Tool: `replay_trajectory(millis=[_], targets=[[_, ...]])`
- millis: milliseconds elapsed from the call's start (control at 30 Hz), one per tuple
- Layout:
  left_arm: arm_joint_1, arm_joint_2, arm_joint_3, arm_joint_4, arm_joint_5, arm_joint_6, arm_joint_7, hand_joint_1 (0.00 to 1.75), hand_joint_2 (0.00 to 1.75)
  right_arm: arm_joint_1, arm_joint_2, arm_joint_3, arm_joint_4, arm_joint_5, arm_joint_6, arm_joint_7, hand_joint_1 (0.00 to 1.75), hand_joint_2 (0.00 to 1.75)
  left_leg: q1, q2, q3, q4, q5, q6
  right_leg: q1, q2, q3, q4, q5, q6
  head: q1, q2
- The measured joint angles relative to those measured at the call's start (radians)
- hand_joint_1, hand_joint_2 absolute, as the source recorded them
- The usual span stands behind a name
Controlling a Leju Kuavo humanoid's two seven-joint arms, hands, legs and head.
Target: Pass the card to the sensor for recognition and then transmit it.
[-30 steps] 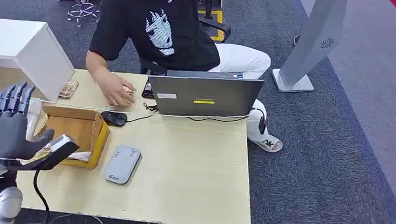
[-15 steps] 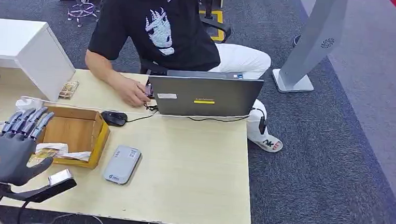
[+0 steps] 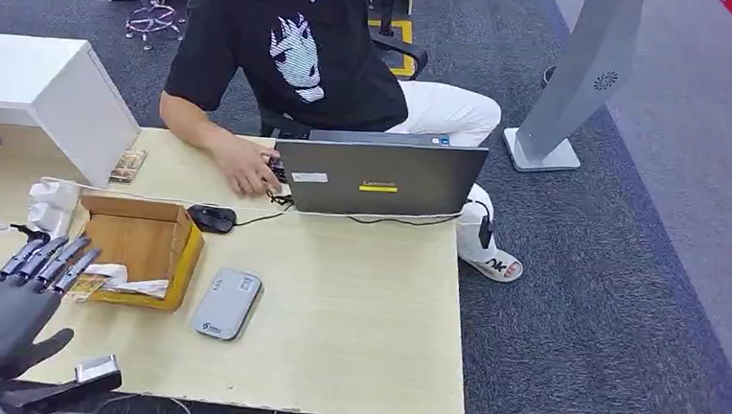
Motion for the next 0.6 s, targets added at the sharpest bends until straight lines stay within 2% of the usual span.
replay_trajectory(millis=[300,500,600], targets=[[0.033,0.051,0.0,-0.002,0.004,-0.016,0.027,0.0,1.75,0.001,0.004,0.0,0.0,0.026,-0.014,0.016,0.0,1.75,0.0,0.0,0.0,0.0,0.0,0.0,0.0,0.0,0.0,0.0,0.0,0.0,0.001,0.0],[0.014,0.048,-0.008,0.018,0.044,-0.031,0.046,0.0,1.75,0.001,0.006,0.001,0.0,0.048,-0.016,0.017,0.0,1.75,0.0,0.0,0.0,0.0,0.0,0.0,0.0,0.0,0.0,0.0,0.0,0.0,0.001,0.0],[-0.017,0.033,-0.016,0.057,0.035,-0.028,0.054,0.0,1.75,0.001,0.006,0.002,0.0,0.056,-0.015,0.019,0.0,1.75,0.0,-0.001,0.0,0.0,0.0,0.0,0.0,-0.001,0.0,0.0,0.0,0.0,0.001,0.0]])
